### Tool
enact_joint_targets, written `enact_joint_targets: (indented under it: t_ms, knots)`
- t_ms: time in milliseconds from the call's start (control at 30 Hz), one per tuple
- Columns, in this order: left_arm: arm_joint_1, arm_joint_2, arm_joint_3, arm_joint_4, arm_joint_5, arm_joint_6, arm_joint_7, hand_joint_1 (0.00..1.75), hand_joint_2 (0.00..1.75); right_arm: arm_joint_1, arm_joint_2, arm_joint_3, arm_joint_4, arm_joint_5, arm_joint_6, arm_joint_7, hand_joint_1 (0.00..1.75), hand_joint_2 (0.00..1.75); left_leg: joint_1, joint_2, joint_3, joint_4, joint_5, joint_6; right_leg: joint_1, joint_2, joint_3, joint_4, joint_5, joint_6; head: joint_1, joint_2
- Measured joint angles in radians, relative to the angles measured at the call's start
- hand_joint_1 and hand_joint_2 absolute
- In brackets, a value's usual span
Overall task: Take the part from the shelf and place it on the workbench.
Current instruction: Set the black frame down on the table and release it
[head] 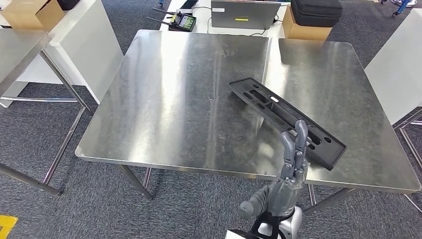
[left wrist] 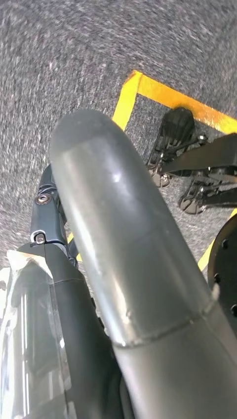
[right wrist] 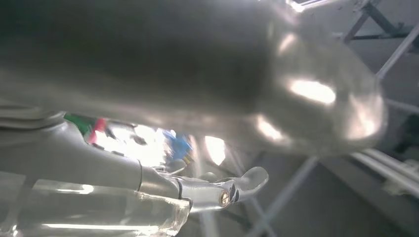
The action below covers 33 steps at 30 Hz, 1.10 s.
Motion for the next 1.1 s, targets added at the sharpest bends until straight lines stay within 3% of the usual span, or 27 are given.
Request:
enact_joint_targets:
  t_ms: [133, 200, 333, 400, 467, 533, 600, 700, 767, 867, 900, 933, 967, 1033, 1100]
  knots:
    - [-0.001, 0.000, 0.025, 0.000, 0.024, 0.012, 0.023, 0.00, 0.00, 0.024, -0.004, 0.060, -0.004, -0.033, 0.000, 0.000, 0.00, 0.00, 0.000, 0.003, 0.006, 0.005, -0.006, 0.010, -0.005, 0.002, 0.009, -0.002, -0.002, 0.009, 0.000, 0.000]
    - [-0.002, -0.003, 0.034, 0.000, 0.030, 0.018, 0.033, 0.00, 0.00, 0.025, -0.009, 0.075, -0.008, -0.040, 0.003, -0.001, 0.00, 0.00, 0.007, 0.006, 0.012, -0.004, 0.002, 0.018, -0.003, 0.003, 0.008, 0.020, -0.018, 0.010, 0.000, 0.000]
    - [-0.007, -0.006, 0.049, 0.000, 0.047, 0.032, 0.058, 0.00, 0.00, 0.025, -0.024, 0.101, -0.010, -0.065, 0.027, -0.001, 0.00, 0.00, 0.013, 0.011, 0.013, -0.013, 0.008, 0.025, 0.000, 0.004, -0.088, 0.232, -0.133, -0.010, 0.005, 0.000]
    - [-0.007, -0.008, 0.059, 0.000, 0.059, 0.039, 0.063, 0.00, 0.00, 0.024, -0.033, 0.112, -0.006, -0.078, 0.035, -0.001, 0.00, 0.00, 0.012, 0.013, 0.010, -0.013, 0.011, 0.025, 0.000, 0.004, -0.117, 0.300, -0.156, -0.007, 0.005, 0.000]
    - [-0.008, -0.014, 0.072, 0.000, 0.074, 0.048, 0.066, 0.00, 0.00, 0.018, -0.043, 0.128, 0.002, -0.100, 0.037, -0.001, 0.00, 0.00, 0.013, 0.013, 0.006, -0.012, 0.016, 0.021, -0.001, 0.004, -0.085, 0.254, -0.132, 0.009, 0.006, 0.000]
    - [-0.009, -0.020, 0.084, 0.000, 0.087, 0.058, 0.067, 0.00, 0.00, 0.007, -0.054, 0.147, 0.011, -0.123, 0.034, -0.001, 0.00, 0.00, 0.012, 0.011, 0.003, -0.009, 0.023, 0.012, -0.002, 0.004, -0.008, 0.107, -0.078, 0.021, 0.006, 0.000]
    - [-0.012, -0.025, 0.096, 0.000, 0.099, 0.069, 0.069, 0.00, 0.00, -0.006, -0.063, 0.167, 0.022, -0.146, 0.025, -0.001, 0.00, 0.00, 0.010, 0.010, 0.001, -0.004, 0.027, 0.001, -0.001, 0.006, 0.032, 0.018, -0.035, 0.014, 0.004, 0.000]
    - [-0.013, -0.031, 0.113, 0.000, 0.115, 0.085, 0.069, 0.00, 0.00, -0.034, -0.073, 0.194, 0.049, -0.179, 0.015, -0.001, 0.00, 0.00, 0.016, 0.009, -0.002, -0.002, 0.035, -0.019, 0.003, 0.006, 0.027, 0.010, -0.007, -0.013, 0.001, 0.000]
    - [-0.013, -0.035, 0.124, 0.000, 0.123, 0.094, 0.069, 0.00, 0.00, -0.055, -0.075, 0.205, 0.071, -0.197, 0.012, -0.001, 0.00, 0.00, 0.022, 0.011, -0.021, 0.036, -0.004, -0.033, -0.002, 0.003, 0.020, 0.008, 0.010, -0.031, -0.001, 0.000]
    - [-0.014, -0.043, 0.137, 0.001, 0.130, 0.103, 0.064, 0.00, 0.00, -0.075, -0.073, 0.212, 0.100, -0.212, 0.011, -0.001, 0.00, 0.00, 0.030, 0.017, -0.081, 0.221, -0.138, -0.052, -0.002, -0.001, -0.004, 0.011, 0.032, -0.042, -0.006, 0.000]
    - [-0.014, -0.046, 0.140, 0.001, 0.132, 0.104, 0.061, 0.00, 0.00, -0.077, -0.073, 0.212, 0.107, -0.213, 0.011, -0.001, 0.00, 0.00, 0.032, 0.018, -0.089, 0.272, -0.164, -0.056, -0.001, -0.003, -0.014, 0.013, 0.038, -0.041, -0.006, 0.000]
    - [-0.014, -0.048, 0.141, 0.001, 0.134, 0.105, 0.059, 0.00, 0.00, -0.078, -0.072, 0.211, 0.113, -0.214, 0.011, -0.001, 0.00, 0.00, 0.034, 0.019, -0.080, 0.289, -0.173, -0.058, 0.000, -0.004, -0.023, 0.015, 0.043, -0.039, -0.006, 0.000]
    - [-0.014, -0.050, 0.142, 0.001, 0.136, 0.106, 0.058, 0.00, 0.00, -0.079, -0.071, 0.210, 0.117, -0.215, 0.010, -0.001, 0.00, 0.00, 0.035, 0.021, -0.047, 0.261, -0.163, -0.057, 0.001, -0.005, -0.030, 0.018, 0.046, -0.037, -0.006, 0.000]
    - [-0.015, -0.052, 0.142, 0.001, 0.138, 0.106, 0.056, 0.00, 0.00, -0.081, -0.068, 0.207, 0.123, -0.214, 0.009, -0.001, 0.00, 0.00, 0.037, 0.022, 0.060, 0.114, -0.124, -0.052, 0.001, -0.006, -0.038, 0.021, 0.053, -0.030, -0.006, 0.000]
    - [-0.017, -0.054, 0.142, 0.001, 0.138, 0.103, 0.056, 0.00, 0.00, -0.083, -0.065, 0.204, 0.125, -0.213, 0.008, -0.001, 0.00, 0.00, 0.031, 0.021, 0.125, 0.009, -0.099, -0.041, 0.004, -0.007, -0.041, 0.022, 0.061, -0.020, -0.005, 0.000]
